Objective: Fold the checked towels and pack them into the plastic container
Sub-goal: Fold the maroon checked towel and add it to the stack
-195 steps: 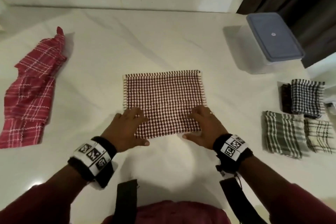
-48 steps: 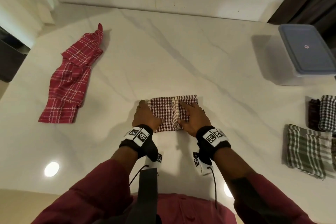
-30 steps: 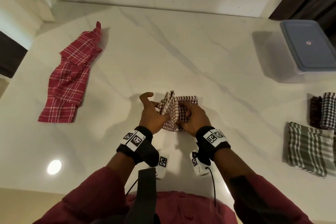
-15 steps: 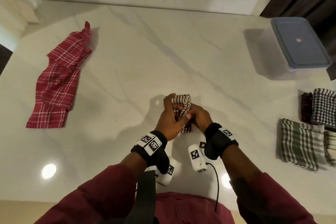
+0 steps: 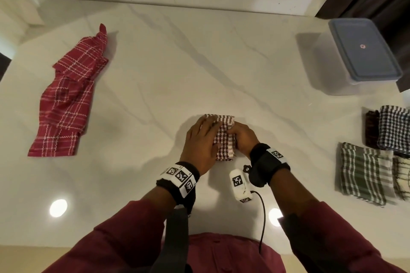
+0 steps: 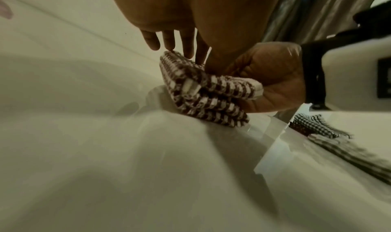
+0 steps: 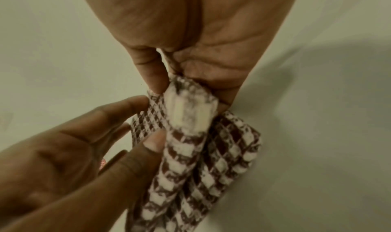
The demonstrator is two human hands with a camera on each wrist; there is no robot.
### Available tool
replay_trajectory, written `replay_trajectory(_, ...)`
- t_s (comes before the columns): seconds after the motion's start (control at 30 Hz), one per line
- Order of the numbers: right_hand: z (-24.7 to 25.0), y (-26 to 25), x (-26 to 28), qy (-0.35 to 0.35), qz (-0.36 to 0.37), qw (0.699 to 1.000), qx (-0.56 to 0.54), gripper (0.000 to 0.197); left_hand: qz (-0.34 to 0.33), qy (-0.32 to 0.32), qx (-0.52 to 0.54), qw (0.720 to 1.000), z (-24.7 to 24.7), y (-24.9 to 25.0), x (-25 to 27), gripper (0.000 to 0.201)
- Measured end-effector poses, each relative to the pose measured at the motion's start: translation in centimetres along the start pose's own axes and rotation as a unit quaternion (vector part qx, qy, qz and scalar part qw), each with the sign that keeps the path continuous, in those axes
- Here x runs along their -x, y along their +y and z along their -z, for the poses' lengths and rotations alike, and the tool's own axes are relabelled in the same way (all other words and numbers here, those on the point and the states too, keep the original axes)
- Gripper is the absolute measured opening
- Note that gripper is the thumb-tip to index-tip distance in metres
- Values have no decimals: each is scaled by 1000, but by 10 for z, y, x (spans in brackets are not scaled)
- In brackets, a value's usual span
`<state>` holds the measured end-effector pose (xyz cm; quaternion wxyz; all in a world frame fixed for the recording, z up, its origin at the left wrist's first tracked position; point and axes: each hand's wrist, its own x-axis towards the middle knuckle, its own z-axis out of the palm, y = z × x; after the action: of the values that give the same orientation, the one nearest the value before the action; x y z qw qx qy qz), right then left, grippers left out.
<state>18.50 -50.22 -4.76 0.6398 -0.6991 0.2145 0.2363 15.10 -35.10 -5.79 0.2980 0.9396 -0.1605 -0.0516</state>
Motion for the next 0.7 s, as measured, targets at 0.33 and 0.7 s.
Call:
replay_trajectory(0.33,0,4,6,150,49,958,240,22,-17,-219,-199,955,-15,-8,-8,73)
replay_trajectory(0.7,11,1,24,82,-45,966,240,36,-21,-185,-71,980,-18,-2,2,84)
